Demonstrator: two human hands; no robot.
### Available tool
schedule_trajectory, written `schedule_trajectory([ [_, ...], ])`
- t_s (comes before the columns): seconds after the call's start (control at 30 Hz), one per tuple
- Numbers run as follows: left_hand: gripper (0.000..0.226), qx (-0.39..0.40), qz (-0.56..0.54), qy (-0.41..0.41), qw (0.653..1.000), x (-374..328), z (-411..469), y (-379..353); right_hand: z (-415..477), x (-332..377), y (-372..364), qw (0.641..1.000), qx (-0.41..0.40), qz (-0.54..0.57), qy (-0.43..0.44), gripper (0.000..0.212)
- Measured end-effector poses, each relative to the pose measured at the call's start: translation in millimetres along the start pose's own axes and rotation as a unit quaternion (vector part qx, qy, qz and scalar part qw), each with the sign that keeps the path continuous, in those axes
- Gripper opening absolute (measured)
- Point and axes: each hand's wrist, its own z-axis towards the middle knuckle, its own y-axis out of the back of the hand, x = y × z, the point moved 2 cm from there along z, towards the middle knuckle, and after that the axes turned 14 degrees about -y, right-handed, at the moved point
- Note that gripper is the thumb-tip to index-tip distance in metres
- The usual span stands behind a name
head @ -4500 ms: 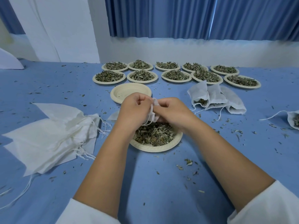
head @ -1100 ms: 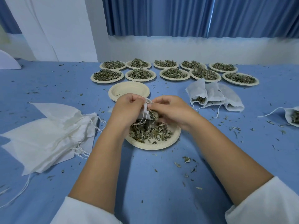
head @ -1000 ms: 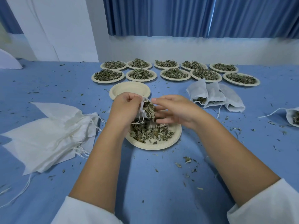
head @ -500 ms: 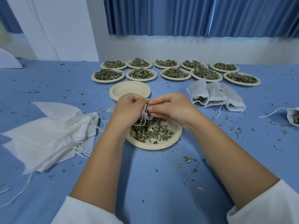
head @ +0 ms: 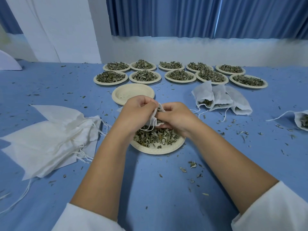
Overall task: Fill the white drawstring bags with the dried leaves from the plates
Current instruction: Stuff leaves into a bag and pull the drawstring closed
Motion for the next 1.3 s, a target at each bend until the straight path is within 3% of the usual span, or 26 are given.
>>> schedule_trajectory([
  [0.17, 0.014, 0.025, 0.016, -0.007, 1.000, 2, -1, -4, 1, -1, 3, 0.991, -0.111, -0.071, 0.021, 0.015],
  [0.23, 0.015, -0.012, 0.028, -0.006, 1.000, 4, 0, -3, 1, 0, 4, 0.985, -0.139, -0.085, 0.047, 0.017],
  [0.37, 0.020, -0.112, 0.022, 0.001, 0.994, 3, 3, 6, -3, 9, 5, 0.998, -0.040, 0.029, 0.033, 0.035],
  [0.47, 0.018, -0.127, -0.013, 0.006, 0.992, 2, 3, 10, -8, 15, 6, 0.997, 0.053, 0.057, -0.008, 0.031],
  [0.6, 0.019, -0.095, -0.030, 0.004, 0.995, 1, 2, 5, -10, 14, 7, 1.000, 0.009, 0.022, 0.009, 0.046],
  [0.77, 0.017, -0.040, -0.036, -0.013, 0.998, -2, 2, -1, -9, 10, 2, 0.993, -0.086, -0.018, 0.083, 0.025],
  [0.83, 0.018, -0.087, -0.026, -0.006, 0.996, -1, 2, 1, -9, 12, 3, 0.991, -0.097, -0.015, 0.086, 0.024],
  [0.97, 0.026, -0.198, 0.013, 0.020, 0.980, 4, 3, 14, -11, 20, 9, 0.999, -0.036, 0.008, 0.036, 0.010],
  [1.07, 0.028, -0.218, -0.009, 0.018, 0.976, 4, 3, 17, -12, 21, 13, 0.985, -0.074, -0.156, 0.019, 0.018],
  [1.17, 0.027, -0.204, -0.021, 0.017, 0.979, 0, 1, 13, -15, 15, 6, 0.911, -0.075, -0.398, 0.080, 0.022],
  [1.3, 0.027, -0.199, -0.046, 0.013, 0.979, -1, 0, 12, -17, 4, -10, 0.856, 0.004, -0.510, 0.082, 0.065],
])
